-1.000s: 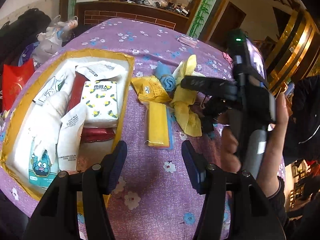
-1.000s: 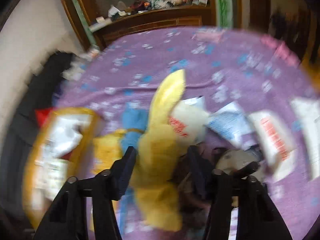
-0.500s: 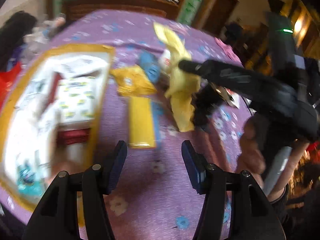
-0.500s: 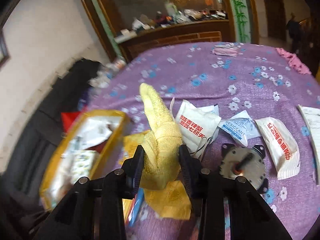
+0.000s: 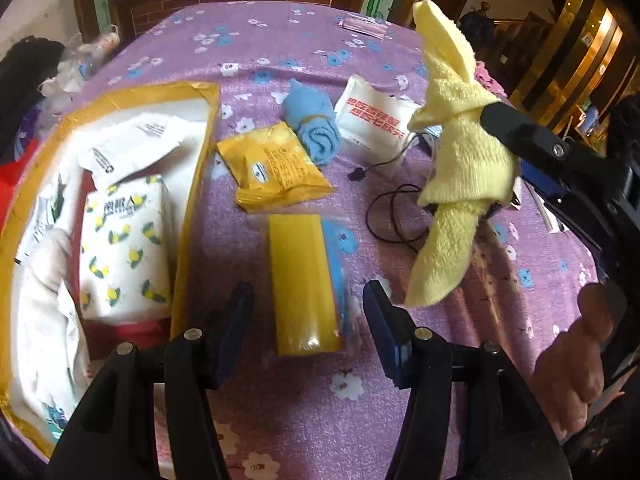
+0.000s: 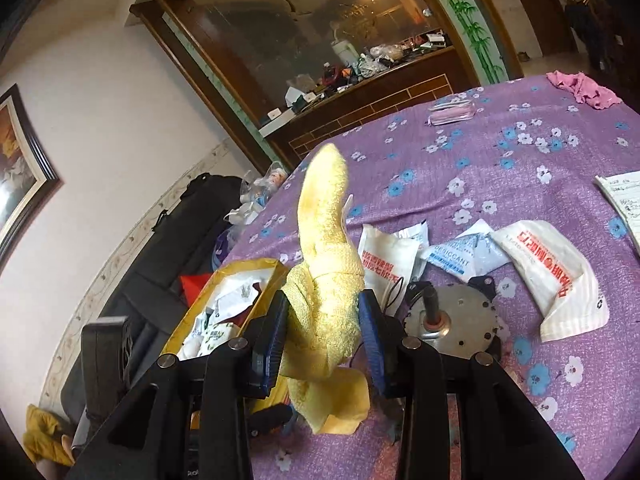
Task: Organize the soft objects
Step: 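Grasp the bagged yellow sponge with the left tool while the right tool holds the towel, then carry the sponge and yellow towel over the foam tray and open both tools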
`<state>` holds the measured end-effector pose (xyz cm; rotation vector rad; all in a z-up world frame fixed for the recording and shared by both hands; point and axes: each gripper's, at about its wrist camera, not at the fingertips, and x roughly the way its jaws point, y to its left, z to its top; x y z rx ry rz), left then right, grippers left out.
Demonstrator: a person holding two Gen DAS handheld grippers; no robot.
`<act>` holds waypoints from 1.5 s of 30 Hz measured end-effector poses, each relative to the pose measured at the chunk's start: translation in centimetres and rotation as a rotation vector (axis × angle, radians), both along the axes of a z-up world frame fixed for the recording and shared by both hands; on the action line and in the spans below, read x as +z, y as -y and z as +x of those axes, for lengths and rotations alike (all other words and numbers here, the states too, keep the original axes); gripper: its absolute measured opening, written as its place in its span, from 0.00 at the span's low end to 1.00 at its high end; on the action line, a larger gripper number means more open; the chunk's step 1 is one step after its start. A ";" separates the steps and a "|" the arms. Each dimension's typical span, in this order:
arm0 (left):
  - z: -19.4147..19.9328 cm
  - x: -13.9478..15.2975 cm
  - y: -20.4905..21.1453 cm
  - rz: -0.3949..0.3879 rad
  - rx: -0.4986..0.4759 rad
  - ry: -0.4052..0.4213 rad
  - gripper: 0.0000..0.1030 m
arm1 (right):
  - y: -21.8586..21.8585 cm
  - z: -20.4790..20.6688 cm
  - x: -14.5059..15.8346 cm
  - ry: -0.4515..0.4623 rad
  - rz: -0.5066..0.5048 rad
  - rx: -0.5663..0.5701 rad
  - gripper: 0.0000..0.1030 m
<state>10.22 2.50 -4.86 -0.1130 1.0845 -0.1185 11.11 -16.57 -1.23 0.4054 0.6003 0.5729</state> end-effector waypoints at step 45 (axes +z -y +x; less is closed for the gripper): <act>-8.0 10.2 -14.5 -0.295 0.219 0.289 0.31 | -10.2 -2.5 5.6 0.006 0.037 0.278 0.34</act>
